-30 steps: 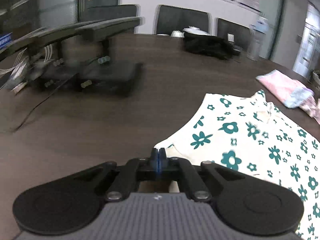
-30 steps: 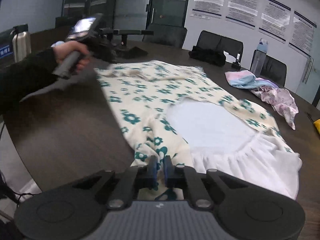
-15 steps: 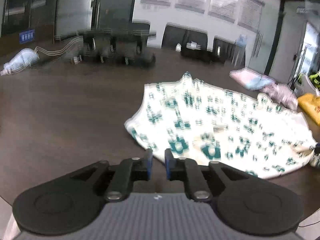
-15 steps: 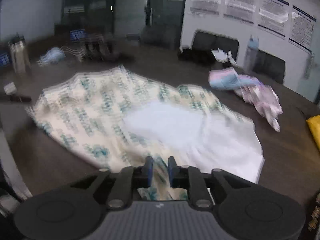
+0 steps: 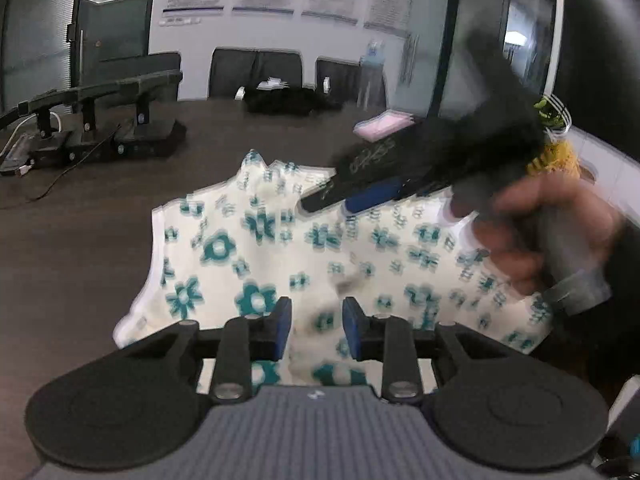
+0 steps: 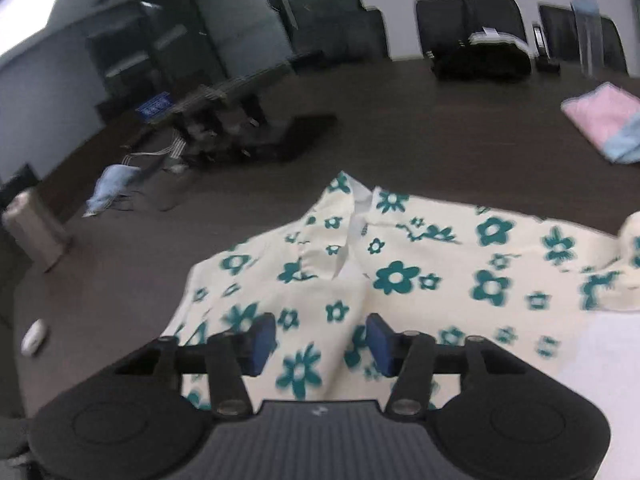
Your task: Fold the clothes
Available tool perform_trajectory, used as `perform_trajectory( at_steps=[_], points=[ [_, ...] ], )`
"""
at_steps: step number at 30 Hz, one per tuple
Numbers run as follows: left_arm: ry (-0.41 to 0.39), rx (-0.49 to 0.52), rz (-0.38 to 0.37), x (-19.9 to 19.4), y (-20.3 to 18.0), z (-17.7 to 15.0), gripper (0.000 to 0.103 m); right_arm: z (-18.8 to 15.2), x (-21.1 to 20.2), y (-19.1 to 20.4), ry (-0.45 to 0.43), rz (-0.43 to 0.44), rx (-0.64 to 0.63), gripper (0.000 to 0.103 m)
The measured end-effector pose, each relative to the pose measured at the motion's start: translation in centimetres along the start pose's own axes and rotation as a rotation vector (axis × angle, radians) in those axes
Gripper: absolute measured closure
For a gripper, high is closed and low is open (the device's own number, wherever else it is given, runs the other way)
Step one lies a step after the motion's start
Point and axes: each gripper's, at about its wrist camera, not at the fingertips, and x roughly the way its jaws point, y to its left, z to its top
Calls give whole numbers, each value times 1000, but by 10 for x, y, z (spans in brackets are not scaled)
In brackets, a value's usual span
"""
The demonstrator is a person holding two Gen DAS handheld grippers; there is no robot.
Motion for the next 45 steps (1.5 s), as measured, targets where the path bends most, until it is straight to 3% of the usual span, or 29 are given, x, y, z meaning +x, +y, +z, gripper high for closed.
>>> perform_trajectory(
  at_steps=[1, 2, 3, 7, 10, 11, 13, 16, 19, 22, 25, 28, 30, 32, 37, 40, 45],
  points=[
    [-20, -6, 31, -1, 7, 8, 67, 0, 5, 1, -10, -24, -5, 89],
    [-40, -11, 62, -2, 14, 17, 65, -1, 7, 1, -17, -42, -8, 102],
    [-46, 2, 98, 3, 21, 27, 65, -4, 4, -1, -18, -44, -2, 102],
    [47, 108, 149, 58, 33, 55, 62, -18, -11, -9, -28, -85, 10, 102],
    [143, 145, 144, 99, 30, 50, 72, -14, -16, -5, -47, -84, -23, 88],
    [140, 147, 147, 101, 30, 46, 72, -11, -16, -3, -56, -84, -37, 79],
    [130, 121, 148, 99, 33, 41, 71, 0, -13, 1, -80, -98, -60, 76],
    [159, 49, 135, 94, 44, 43, 70, 23, 9, -3, -42, -81, -38, 77],
    [138, 25, 124, 86, 51, 57, 70, 43, 31, -10, -9, -67, -3, 94],
    [117, -4, 143, 103, 60, 77, 68, 60, 45, -17, -24, -54, 40, 91],
    [180, -9, 177, 132, 65, 79, 70, 71, 55, -28, 26, -49, 73, 92],
    [157, 26, 180, 131, 62, 67, 70, 70, 31, -36, -56, -48, 52, 91],
    [145, 24, 187, 129, 61, 64, 70, 67, 34, -41, 0, -68, 48, 100],
    [151, -9, 167, 130, 62, 68, 69, 59, 44, -37, 42, -48, 14, 101],
    [149, 31, 159, 133, 55, 66, 67, 50, 45, -24, 16, -4, -26, 100],
    [137, -16, 149, 126, 60, 67, 66, 44, 38, -28, 18, 33, -19, 100],
    [126, 7, 133, 103, 47, 65, 65, 33, 30, -17, -2, 22, -89, 95]
  ],
)
